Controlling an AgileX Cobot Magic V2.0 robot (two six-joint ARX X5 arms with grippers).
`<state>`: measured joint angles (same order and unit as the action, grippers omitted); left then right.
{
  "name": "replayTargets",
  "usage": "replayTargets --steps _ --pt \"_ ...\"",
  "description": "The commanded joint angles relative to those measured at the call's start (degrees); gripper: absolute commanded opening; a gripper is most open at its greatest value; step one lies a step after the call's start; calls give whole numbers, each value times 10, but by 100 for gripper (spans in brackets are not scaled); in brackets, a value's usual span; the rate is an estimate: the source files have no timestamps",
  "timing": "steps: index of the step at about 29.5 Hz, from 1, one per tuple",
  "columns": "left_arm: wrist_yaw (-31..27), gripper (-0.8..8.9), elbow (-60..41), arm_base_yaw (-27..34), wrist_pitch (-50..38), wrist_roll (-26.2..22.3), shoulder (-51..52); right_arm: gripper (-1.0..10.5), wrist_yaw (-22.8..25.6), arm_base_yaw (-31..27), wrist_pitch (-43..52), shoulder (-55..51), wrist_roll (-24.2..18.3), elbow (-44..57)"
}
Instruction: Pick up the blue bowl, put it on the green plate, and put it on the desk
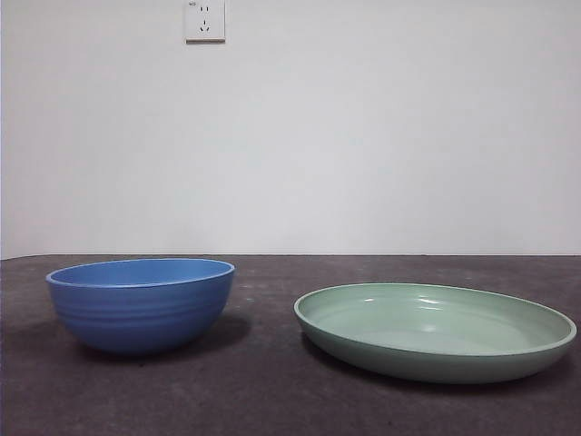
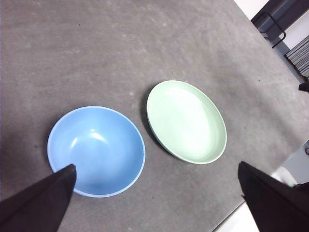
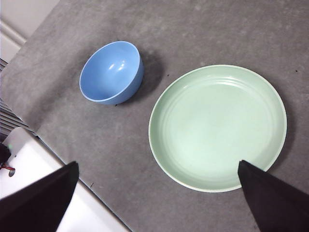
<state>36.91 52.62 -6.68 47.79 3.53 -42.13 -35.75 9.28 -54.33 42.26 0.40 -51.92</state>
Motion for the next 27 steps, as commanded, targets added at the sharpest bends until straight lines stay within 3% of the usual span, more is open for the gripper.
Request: replayTargets --steps 1,8,13,27 --pt "-5 564 11 -2 -2 -16 -16 581 -2 1 16 3 -5 -8" --pt "-70 561 11 -2 37 -5 -97 581 -3 1 19 3 -4 -8" --pt "-106 554 11 -2 29 33 -177 581 -3 1 19 3 -4 -8" --pt "-213 536 11 -45 -91 58 -399 581 -3 1 20 3 -4 -8"
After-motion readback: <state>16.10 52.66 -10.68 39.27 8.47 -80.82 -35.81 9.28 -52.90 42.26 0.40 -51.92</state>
